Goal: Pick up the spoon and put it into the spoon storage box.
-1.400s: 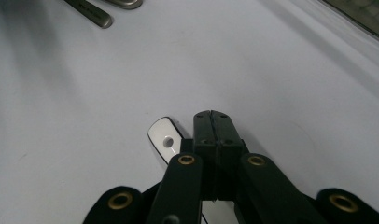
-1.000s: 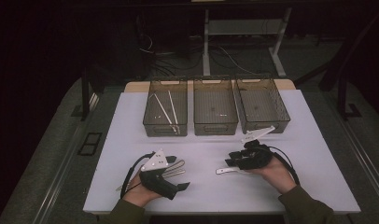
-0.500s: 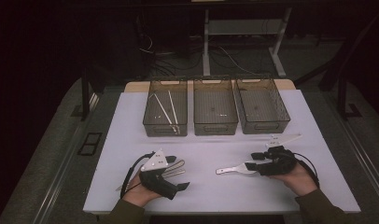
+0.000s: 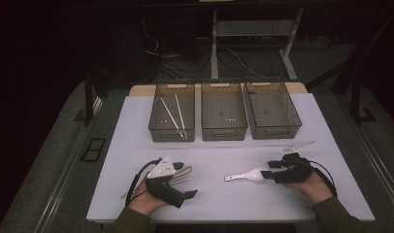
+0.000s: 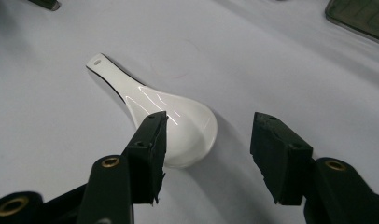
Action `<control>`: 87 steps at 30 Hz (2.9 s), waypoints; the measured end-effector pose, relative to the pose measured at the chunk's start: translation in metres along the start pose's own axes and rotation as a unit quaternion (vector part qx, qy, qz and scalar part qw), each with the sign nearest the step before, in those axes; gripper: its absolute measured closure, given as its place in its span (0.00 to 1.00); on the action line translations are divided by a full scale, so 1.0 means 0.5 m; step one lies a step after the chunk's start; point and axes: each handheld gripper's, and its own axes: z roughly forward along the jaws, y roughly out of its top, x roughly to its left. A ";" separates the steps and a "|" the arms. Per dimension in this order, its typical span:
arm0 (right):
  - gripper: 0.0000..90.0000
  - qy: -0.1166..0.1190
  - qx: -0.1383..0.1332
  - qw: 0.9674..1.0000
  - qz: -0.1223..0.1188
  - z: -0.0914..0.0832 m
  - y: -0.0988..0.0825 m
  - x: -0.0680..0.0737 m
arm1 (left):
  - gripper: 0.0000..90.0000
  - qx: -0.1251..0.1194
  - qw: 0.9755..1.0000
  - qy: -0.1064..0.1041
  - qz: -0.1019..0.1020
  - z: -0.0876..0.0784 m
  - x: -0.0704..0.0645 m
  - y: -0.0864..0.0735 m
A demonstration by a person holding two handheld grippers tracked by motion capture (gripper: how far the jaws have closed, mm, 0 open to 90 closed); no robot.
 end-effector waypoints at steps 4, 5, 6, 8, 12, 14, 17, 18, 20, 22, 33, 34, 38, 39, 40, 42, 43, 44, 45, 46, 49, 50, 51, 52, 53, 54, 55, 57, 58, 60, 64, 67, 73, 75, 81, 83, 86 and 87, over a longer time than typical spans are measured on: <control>0.52 0.002 0.005 1.000 -0.001 0.007 0.001 0.002 | 0.00 0.001 1.000 0.000 0.002 0.000 0.000 0.000; 0.53 0.002 0.007 1.000 -0.001 0.009 0.001 0.003 | 0.00 0.001 1.000 0.000 0.002 0.000 0.000 0.000; 0.53 0.004 0.009 1.000 -0.005 0.011 0.001 0.004 | 0.00 0.001 1.000 0.000 0.001 0.000 0.000 0.000; 0.55 0.007 0.014 1.000 -0.007 0.013 0.002 0.006 | 0.00 0.002 1.000 -0.001 0.002 0.001 0.000 0.000; 0.59 0.012 0.019 1.000 -0.012 0.015 0.001 0.008 | 0.00 0.002 1.000 -0.001 0.001 0.001 0.000 0.000; 0.61 0.016 0.022 1.000 -0.013 0.016 0.001 0.008 | 0.00 0.003 1.000 -0.001 0.001 0.001 0.000 0.000; 0.62 0.018 0.026 0.999 -0.017 0.018 0.001 0.010 | 0.00 0.003 1.000 -0.001 0.000 0.002 -0.001 0.000; 0.63 0.019 0.027 0.999 -0.019 0.018 0.001 0.010 | 0.00 0.003 1.000 -0.001 0.000 0.002 -0.001 0.000; 0.64 0.021 0.032 0.999 -0.023 0.019 0.000 0.011 | 0.00 0.003 1.000 -0.001 0.000 0.002 -0.001 0.000; 0.65 0.022 0.038 0.999 -0.027 0.020 0.000 0.013 | 0.00 0.003 1.000 -0.001 0.000 0.002 -0.001 0.000; 0.75 0.037 0.049 0.996 -0.062 0.021 -0.003 0.021 | 0.00 0.003 1.000 -0.001 0.001 0.003 -0.001 0.000; 0.75 0.037 0.049 0.996 -0.063 0.021 -0.003 0.023 | 0.00 0.003 1.000 -0.001 0.001 0.003 -0.001 -0.001; 0.76 0.039 0.052 0.995 -0.071 0.021 -0.003 0.024 | 0.00 0.004 1.000 -0.002 0.002 0.003 -0.001 0.000; 0.77 0.039 0.052 0.995 -0.072 0.021 -0.003 0.024 | 0.00 0.004 1.000 -0.002 0.002 0.003 -0.001 -0.001; 0.78 0.040 0.054 0.995 -0.075 0.020 -0.002 0.024 | 0.00 0.005 1.000 -0.002 0.002 0.003 -0.001 -0.001; 0.82 0.041 0.055 0.995 -0.078 0.019 -0.002 0.025 | 0.00 0.006 1.000 -0.001 0.003 0.003 -0.001 -0.001; 0.83 0.042 0.054 0.994 -0.081 0.018 -0.002 0.024 | 0.00 0.006 1.000 -0.001 0.003 0.003 0.000 -0.001; 0.84 0.044 0.055 0.994 -0.082 0.018 -0.002 0.024 | 0.00 0.006 1.000 -0.001 0.003 0.003 -0.001 -0.001; 0.85 0.044 0.055 0.994 -0.082 0.017 -0.003 0.025 | 0.00 0.006 1.000 -0.001 0.004 0.003 -0.001 -0.001; 0.86 0.045 0.056 0.994 -0.083 0.016 -0.003 0.025 | 0.00 0.006 1.000 0.000 0.004 0.003 0.000 -0.001; 0.89 0.050 0.059 0.994 -0.084 0.015 -0.003 0.026 | 0.00 0.006 1.000 0.001 0.005 0.004 0.000 -0.003; 0.89 0.050 0.059 0.993 -0.086 0.015 -0.003 0.026 | 0.00 0.006 1.000 0.001 0.005 0.004 0.000 -0.003; 0.89 0.050 0.060 0.993 -0.085 0.015 -0.003 0.026 | 0.00 0.006 1.000 0.001 0.005 0.004 0.000 -0.003; 0.89 0.050 0.060 0.993 -0.086 0.015 -0.003 0.026 | 0.00 0.007 1.000 0.001 0.006 0.004 0.001 -0.004; 0.89 0.051 0.060 0.993 -0.084 0.015 -0.003 0.026 | 0.00 0.009 1.000 0.001 0.008 0.003 0.001 -0.004; 0.89 0.051 0.060 0.993 -0.083 0.015 -0.002 0.026 | 0.00 0.008 1.000 0.000 0.009 0.003 0.002 -0.005; 0.89 0.051 0.061 0.993 -0.082 0.015 -0.002 0.026 | 0.00 0.008 1.000 0.000 0.010 0.003 0.002 -0.005; 0.89 0.051 0.061 0.994 -0.081 0.015 -0.002 0.026 | 0.00 0.012 1.000 0.000 0.014 0.003 0.004 -0.007; 0.89 0.052 0.061 0.994 -0.080 0.015 -0.002 0.026 | 0.00 0.011 1.000 0.001 0.014 0.004 0.005 -0.008; 0.89 0.052 0.060 0.994 -0.079 0.014 -0.002 0.025 | 0.00 0.013 1.000 0.001 0.014 0.003 0.007 -0.009; 0.90 0.054 0.060 0.994 -0.073 0.013 -0.001 0.023 | 0.00 0.009 1.000 0.000 0.014 0.000 0.008 -0.009; 0.90 0.051 0.058 0.995 -0.066 0.010 -0.001 0.022 | 0.00 0.010 1.000 0.001 0.014 -0.003 0.010 -0.009; 0.90 0.047 0.035 0.996 -0.060 -0.003 0.004 0.019 | 0.00 0.009 1.000 0.002 0.012 -0.005 0.011 -0.009; 0.90 0.045 0.026 0.997 -0.054 -0.008 0.007 0.017 | 0.00 0.010 1.000 0.003 0.013 -0.005 0.011 -0.009; 0.90 0.037 0.002 0.998 -0.048 -0.022 0.013 0.014 | 0.00 0.012 1.000 0.002 0.016 -0.005 0.011 -0.009; 0.90 0.036 -0.007 0.998 -0.047 -0.026 0.015 0.012 | 0.00 0.012 1.000 0.001 0.017 -0.005 0.010 -0.009; 0.90 0.034 -0.016 0.998 -0.044 -0.033 0.019 0.009 | 0.00 0.012 1.000 0.001 0.018 -0.005 0.010 -0.009; 0.90 0.033 -0.018 0.998 -0.042 -0.036 0.019 0.009 | 0.00 0.011 1.000 0.001 0.017 -0.005 0.010 -0.009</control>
